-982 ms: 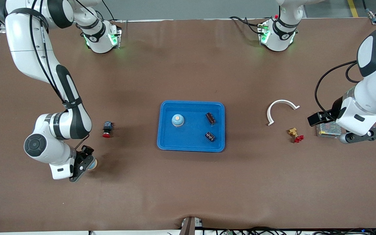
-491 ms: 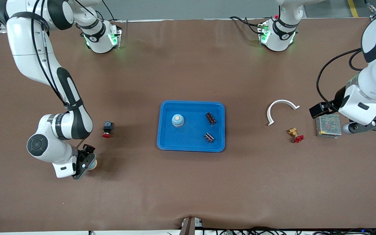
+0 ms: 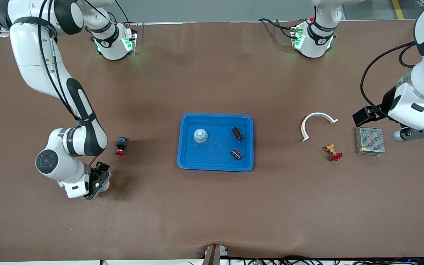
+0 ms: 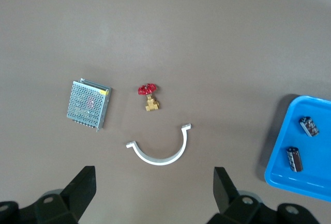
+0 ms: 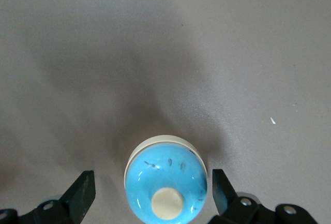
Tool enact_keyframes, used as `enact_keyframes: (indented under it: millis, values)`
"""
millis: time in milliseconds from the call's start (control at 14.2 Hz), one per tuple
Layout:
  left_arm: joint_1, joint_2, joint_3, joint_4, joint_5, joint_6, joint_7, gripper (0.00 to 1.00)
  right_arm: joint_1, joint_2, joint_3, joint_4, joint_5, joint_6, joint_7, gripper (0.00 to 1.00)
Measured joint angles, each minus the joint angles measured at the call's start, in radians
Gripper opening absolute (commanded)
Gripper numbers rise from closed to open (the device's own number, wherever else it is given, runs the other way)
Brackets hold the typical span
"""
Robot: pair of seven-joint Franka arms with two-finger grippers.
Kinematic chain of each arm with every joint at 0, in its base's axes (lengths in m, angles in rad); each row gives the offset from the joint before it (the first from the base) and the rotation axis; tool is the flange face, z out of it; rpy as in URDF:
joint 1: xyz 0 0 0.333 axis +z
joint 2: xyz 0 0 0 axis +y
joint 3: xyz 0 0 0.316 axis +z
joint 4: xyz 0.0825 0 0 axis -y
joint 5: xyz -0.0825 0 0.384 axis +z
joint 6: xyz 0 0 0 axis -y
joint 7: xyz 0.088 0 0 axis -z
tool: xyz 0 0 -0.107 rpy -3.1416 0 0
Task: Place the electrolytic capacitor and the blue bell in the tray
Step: 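Grasp the second blue bell with the right gripper while the left gripper withdraws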
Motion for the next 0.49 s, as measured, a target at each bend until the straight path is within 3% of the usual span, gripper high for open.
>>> enact_keyframes:
  millis: [281, 491]
  values:
    - [0.0, -0.019, 0.007, 0.0, -0.021, -0.015, 0.056, 1.0, -0.005, 0.002, 0.0, -0.01, 0.002, 0.01, -0.012, 1.0]
    - [-0.002, -0.048, 0.059, -0.001, -0.048, -0.015, 0.096, 1.0, -0.013, 0.012, 0.001, -0.012, 0.028, 0.028, -0.042, 1.0]
